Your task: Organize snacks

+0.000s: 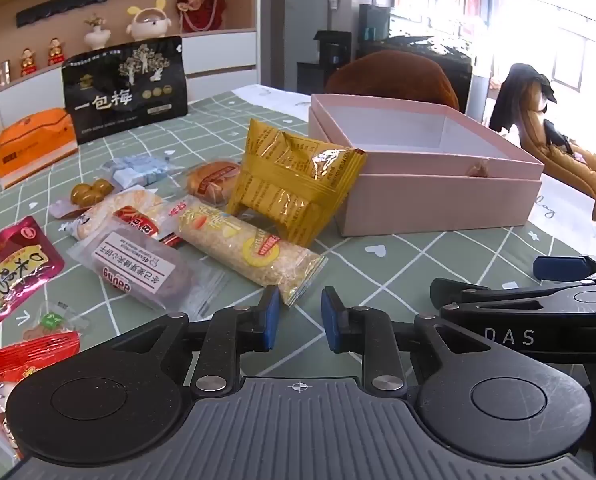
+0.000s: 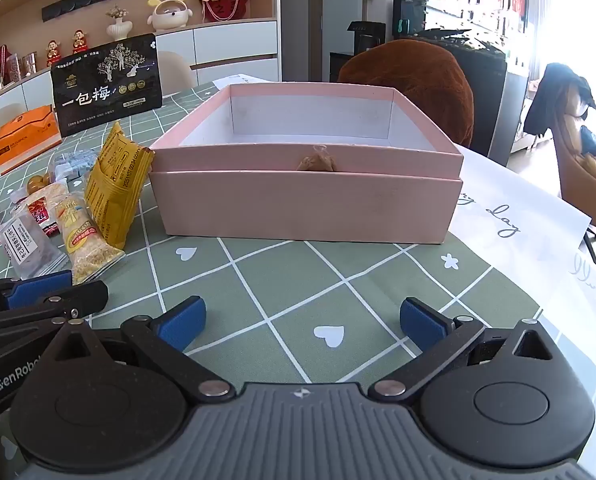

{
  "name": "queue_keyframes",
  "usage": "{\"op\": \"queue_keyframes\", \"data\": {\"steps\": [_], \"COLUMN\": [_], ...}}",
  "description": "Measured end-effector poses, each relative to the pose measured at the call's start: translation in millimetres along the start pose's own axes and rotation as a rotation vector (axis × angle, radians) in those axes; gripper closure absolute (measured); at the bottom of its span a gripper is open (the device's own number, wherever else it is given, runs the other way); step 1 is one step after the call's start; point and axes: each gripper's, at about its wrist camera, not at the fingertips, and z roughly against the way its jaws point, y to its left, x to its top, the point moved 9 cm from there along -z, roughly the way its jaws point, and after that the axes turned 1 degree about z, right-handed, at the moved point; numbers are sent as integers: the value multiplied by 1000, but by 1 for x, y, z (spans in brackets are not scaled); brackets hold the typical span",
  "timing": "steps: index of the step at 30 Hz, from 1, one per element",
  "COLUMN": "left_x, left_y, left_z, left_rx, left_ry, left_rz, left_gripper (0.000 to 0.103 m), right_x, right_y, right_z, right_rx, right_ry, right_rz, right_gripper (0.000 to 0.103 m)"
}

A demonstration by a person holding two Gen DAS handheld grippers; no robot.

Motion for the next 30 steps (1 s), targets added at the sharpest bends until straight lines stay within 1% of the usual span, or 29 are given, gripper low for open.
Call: {"op": "queue_keyframes", "data": {"steps": [30], "left_x": [0], "left_y": [2], "left_z": [-2], "left_rx": [3], "left_ry": [3], "left_rz": [-5], "left_gripper": [76], "right_x": [0], "right_y": [0], "right_z": [0], "right_rx": [1], "right_ry": [0], "right_rz": [-1], "right_gripper": [0]}}
